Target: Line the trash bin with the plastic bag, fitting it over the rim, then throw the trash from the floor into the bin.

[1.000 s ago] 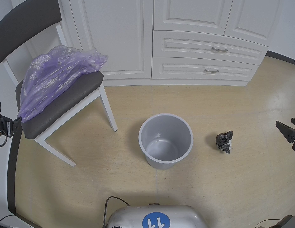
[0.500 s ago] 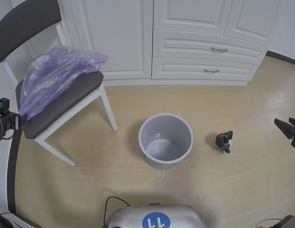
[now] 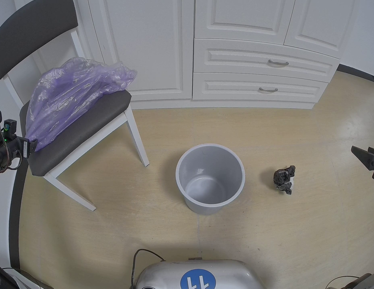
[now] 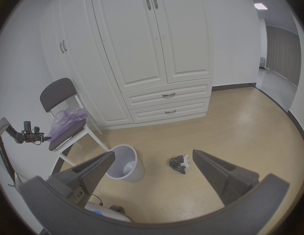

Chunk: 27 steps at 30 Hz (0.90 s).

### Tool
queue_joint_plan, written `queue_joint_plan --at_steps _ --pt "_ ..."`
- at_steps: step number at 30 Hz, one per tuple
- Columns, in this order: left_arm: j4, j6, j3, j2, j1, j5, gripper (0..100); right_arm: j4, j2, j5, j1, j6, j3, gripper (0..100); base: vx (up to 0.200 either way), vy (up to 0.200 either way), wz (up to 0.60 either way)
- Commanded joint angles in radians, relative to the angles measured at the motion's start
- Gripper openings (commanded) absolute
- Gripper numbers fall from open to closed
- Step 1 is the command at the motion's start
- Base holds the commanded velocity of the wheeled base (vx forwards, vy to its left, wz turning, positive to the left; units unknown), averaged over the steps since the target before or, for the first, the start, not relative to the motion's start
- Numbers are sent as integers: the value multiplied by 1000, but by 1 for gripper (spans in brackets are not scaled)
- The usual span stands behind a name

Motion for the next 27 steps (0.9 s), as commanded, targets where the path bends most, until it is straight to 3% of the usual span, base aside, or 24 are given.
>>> queue_joint_plan --at_steps 1,13,19,24,27 --pt "-9 -4 -43 14 6 2 100 0 -2 1 -6 0 -1 100 0 0 0" --pt "9 -86 -204 -40 -3 -1 100 -9 -5 1 -7 1 -2 100 0 0 0" --pt "52 -103 -112 -100 -5 -18 100 -32 -6 1 -6 3 5 100 0 0 0" --pt "184 -96 0 -212 -11 -118 100 -32 -6 4 -7 3 10 100 0 0 0" --pt "235 -93 22 -219 -8 -119 100 -32 -5 9 -6 3 13 100 0 0 0"
